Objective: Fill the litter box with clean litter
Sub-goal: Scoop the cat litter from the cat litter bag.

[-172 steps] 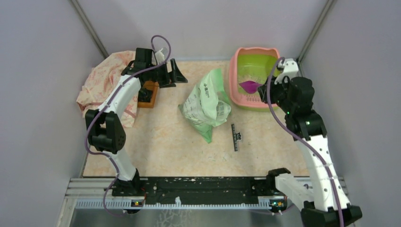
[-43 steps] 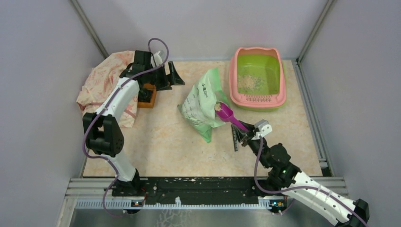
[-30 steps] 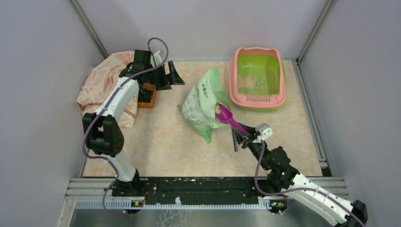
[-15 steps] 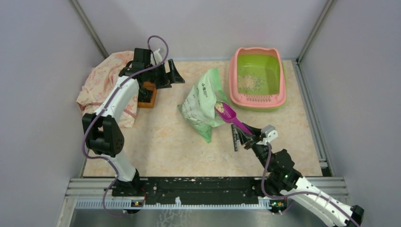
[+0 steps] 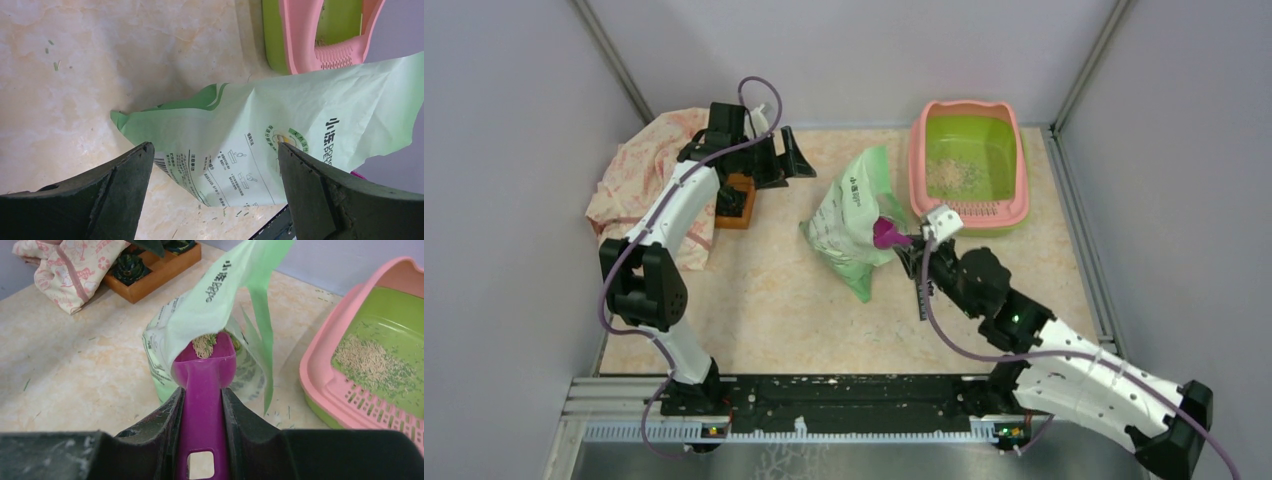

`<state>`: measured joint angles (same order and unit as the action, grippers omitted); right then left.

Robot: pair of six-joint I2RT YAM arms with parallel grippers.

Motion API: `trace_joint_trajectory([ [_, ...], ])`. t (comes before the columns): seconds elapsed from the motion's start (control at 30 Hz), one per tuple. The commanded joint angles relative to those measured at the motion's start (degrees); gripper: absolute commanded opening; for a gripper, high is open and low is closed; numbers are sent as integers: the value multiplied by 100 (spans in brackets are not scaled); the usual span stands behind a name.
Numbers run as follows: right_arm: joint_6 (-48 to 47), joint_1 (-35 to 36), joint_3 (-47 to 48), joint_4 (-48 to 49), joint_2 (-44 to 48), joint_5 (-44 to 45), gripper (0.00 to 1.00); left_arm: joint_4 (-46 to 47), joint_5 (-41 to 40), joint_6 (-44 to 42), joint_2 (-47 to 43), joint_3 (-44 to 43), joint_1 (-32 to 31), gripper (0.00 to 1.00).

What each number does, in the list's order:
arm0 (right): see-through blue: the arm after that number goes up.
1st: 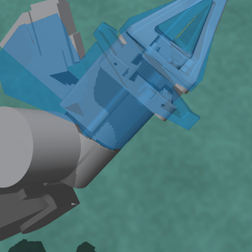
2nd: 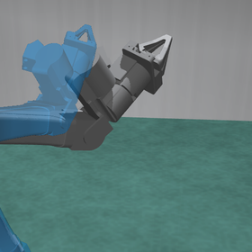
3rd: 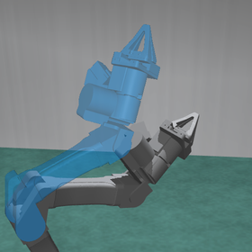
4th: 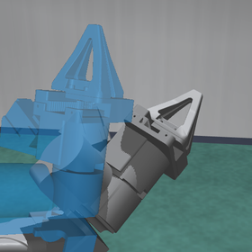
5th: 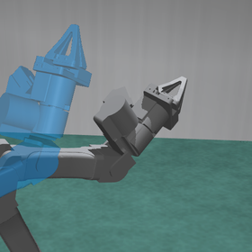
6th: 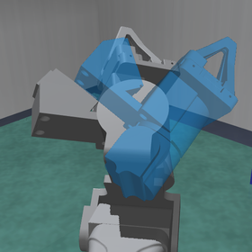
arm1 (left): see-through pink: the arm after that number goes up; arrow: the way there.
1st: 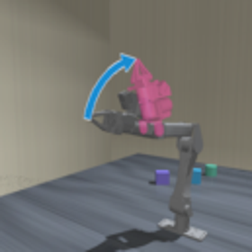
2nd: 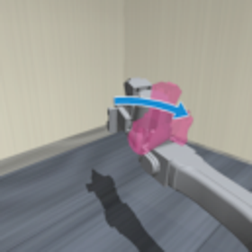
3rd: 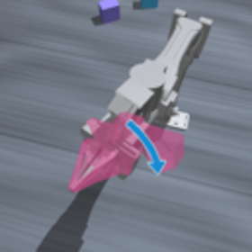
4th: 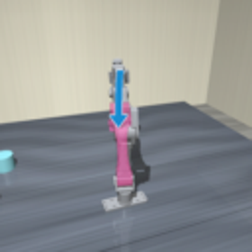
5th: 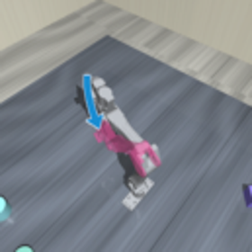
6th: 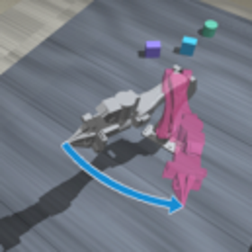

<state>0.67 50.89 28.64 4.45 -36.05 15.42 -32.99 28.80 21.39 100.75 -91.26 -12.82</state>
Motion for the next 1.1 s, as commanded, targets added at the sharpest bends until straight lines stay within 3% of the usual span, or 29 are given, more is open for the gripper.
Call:
trace_joint_trajectory([
  [0.0, 87, 4, 1805, -1483, -1063, -391, 0, 95, 123, 6, 41, -135, -36, 99],
  [0.27, 251, -1243, 4477, -4293, -3000, -2102, 0, 144, 253, -12, 19, -103, -32, 99],
  [0.43, 101, -1555, 5490, -5315, -3834, -2584, 0, 168, 279, -52, -27, -34, -34, 99],
  [1.07, -6, -1456, 6080, -5094, -5539, -3118, 0, 410, 89, -67, 36, 582, -19, 99],
])
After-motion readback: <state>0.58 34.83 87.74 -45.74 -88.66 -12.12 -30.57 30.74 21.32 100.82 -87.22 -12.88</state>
